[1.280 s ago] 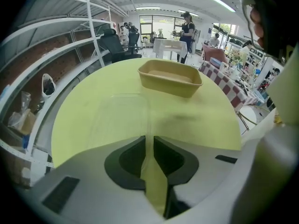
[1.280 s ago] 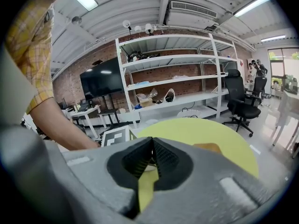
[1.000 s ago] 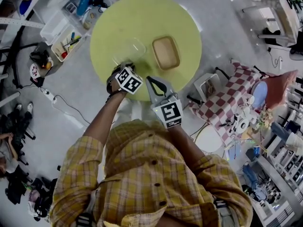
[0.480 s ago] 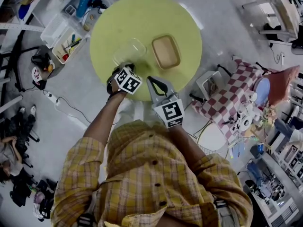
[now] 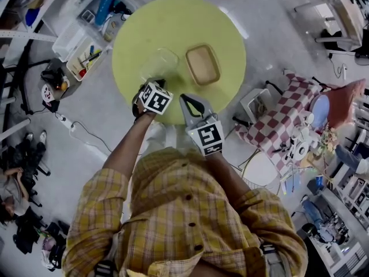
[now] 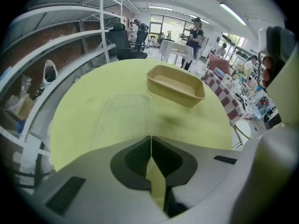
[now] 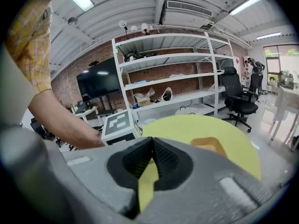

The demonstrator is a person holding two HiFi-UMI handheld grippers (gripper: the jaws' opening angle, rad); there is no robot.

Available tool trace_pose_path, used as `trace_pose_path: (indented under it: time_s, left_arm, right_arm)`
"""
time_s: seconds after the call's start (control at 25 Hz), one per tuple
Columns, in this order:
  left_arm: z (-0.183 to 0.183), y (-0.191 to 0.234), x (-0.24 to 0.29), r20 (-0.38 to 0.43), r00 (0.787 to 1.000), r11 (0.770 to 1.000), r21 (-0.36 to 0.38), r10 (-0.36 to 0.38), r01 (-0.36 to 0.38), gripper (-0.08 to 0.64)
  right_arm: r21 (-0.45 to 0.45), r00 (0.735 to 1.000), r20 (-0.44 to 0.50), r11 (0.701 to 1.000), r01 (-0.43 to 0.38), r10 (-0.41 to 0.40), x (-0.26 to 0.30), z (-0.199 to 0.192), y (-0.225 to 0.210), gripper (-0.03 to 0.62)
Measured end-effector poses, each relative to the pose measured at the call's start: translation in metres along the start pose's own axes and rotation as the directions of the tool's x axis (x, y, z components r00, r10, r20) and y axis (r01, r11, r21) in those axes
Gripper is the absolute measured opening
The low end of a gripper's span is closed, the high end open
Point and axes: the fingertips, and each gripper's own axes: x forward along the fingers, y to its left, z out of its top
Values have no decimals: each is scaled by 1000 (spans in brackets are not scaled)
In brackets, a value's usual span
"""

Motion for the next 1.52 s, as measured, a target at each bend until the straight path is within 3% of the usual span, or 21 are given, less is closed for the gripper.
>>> trace_pose_path:
  time_s: [0.6,1.04,1.52]
  left_arm:
    - [12,-1,-54,102,994,999,-33,26,-22,14]
    - [1,-7,-95,193,979,997,-63,64,-53,14]
    - [7,-19,-163,339,938,993,-109,77,-43,14]
  right_arm:
    - [14,999,17,999,43,-43,-10,7,11,-2]
    - [23,996,59,998,64,-65,-21,21,34,-2]
    - [83,988,127,993,80,-90,-38,39,55,-2]
